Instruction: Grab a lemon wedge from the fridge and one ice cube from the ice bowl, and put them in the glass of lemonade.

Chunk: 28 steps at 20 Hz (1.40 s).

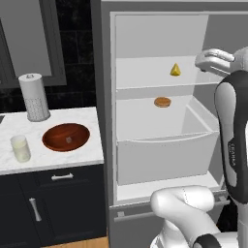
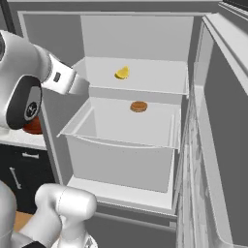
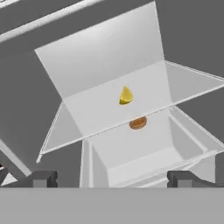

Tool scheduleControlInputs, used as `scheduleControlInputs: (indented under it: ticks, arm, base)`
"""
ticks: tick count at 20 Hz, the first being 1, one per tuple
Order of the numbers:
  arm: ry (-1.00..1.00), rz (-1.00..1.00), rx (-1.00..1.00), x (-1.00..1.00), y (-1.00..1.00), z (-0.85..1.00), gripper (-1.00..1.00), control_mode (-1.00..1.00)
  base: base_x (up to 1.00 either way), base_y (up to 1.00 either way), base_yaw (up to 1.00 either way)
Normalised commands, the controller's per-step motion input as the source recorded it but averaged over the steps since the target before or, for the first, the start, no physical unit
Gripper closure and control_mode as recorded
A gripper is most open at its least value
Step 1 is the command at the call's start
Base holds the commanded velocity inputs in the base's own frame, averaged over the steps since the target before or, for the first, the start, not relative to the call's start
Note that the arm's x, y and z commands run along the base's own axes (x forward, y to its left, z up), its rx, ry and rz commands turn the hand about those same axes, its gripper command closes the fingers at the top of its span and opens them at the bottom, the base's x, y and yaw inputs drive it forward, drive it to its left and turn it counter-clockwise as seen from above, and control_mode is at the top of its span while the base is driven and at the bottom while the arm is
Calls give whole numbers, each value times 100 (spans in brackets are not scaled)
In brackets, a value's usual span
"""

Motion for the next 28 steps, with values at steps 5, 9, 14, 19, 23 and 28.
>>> scheduleControlInputs:
  ticks: [5,9,14,19,23,28]
  arm:
    - [7,-6,-10,22,20,-62,-100,-100]
    - [-7,-8,-17,86,31,-72,-100,-100]
    - [-2,-3,-5,77,-17,-26,-100,-100]
    - [6,0,0,70,-85,17,-100,-100]
    - [11,1,0,67,-64,18,-100,-100]
    - [8,3,0,60,-4,0,-100,-100]
  base:
    - [0,0,0]
    - [0,0,0]
    - [0,0,0]
    - [0,0,0]
    - [0,0,0]
    - [0,0,0]
